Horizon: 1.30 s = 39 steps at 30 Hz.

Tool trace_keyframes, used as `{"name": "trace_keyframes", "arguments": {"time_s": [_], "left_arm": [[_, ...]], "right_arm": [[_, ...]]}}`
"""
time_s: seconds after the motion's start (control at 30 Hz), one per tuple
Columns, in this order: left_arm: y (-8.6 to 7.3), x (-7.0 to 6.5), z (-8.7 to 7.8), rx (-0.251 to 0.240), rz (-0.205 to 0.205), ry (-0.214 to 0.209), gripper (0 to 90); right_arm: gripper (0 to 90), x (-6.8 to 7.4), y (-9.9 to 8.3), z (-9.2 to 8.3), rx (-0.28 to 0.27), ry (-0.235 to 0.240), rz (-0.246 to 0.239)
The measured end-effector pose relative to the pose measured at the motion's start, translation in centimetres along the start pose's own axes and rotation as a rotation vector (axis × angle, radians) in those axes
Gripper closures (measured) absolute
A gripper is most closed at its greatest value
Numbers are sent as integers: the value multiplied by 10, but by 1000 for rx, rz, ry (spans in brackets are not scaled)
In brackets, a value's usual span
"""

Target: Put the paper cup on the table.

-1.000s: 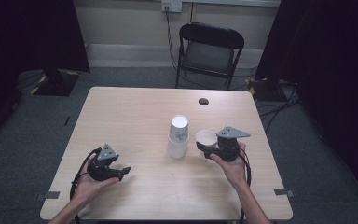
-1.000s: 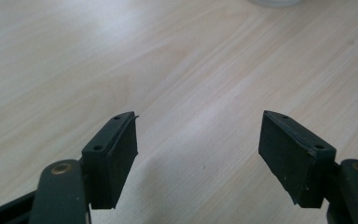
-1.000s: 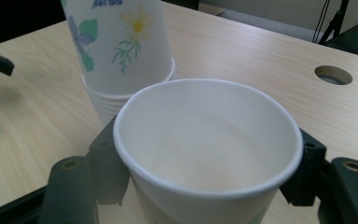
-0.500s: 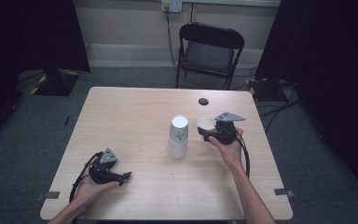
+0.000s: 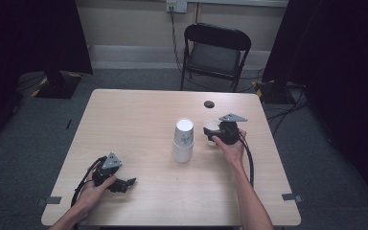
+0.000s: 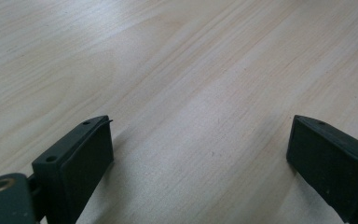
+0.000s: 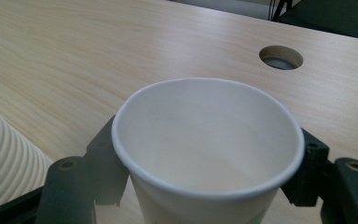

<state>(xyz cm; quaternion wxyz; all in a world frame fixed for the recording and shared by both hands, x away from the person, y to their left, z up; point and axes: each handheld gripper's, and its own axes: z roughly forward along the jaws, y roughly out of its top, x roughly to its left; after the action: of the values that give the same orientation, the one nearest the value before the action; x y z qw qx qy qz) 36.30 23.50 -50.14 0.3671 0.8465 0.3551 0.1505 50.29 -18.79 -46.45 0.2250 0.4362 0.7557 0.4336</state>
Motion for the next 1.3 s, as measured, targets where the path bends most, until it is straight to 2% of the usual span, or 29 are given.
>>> {"name": "trace_keyframes", "arguments": {"time_s": [0.23, 0.43, 0.63, 0.73, 0.83, 0.93, 1.07, 1.2, 1.3], "left_arm": [[0, 0, 0, 1, 1, 0, 64], [0, 0, 0, 1, 1, 0, 64], [0, 0, 0, 1, 1, 0, 64], [0, 1, -1, 5, 9, 1, 64], [-2, 2, -2, 4, -2, 5, 63], [-2, 2, -2, 3, -2, 7, 62], [-2, 2, -2, 4, -6, 8, 55], [-2, 2, -2, 5, -8, 10, 51], [-2, 2, -2, 9, -12, 17, 44]], "right_arm": [[289, 4, -11, -6, -31, -11, 7], [282, 6, -23, -17, -8, 2, 13], [272, 12, -20, -15, 11, 16, 0], [243, 12, -20, -13, 19, 27, 18], [160, 11, -23, -14, 39, 47, 42], [157, 10, -27, -21, 20, 67, 70], [152, 7, -31, -30, 7, 62, 80], [153, 6, -33, -42, 3, 65, 73], [154, 5, -35, -52, 17, 88, 75]]}}
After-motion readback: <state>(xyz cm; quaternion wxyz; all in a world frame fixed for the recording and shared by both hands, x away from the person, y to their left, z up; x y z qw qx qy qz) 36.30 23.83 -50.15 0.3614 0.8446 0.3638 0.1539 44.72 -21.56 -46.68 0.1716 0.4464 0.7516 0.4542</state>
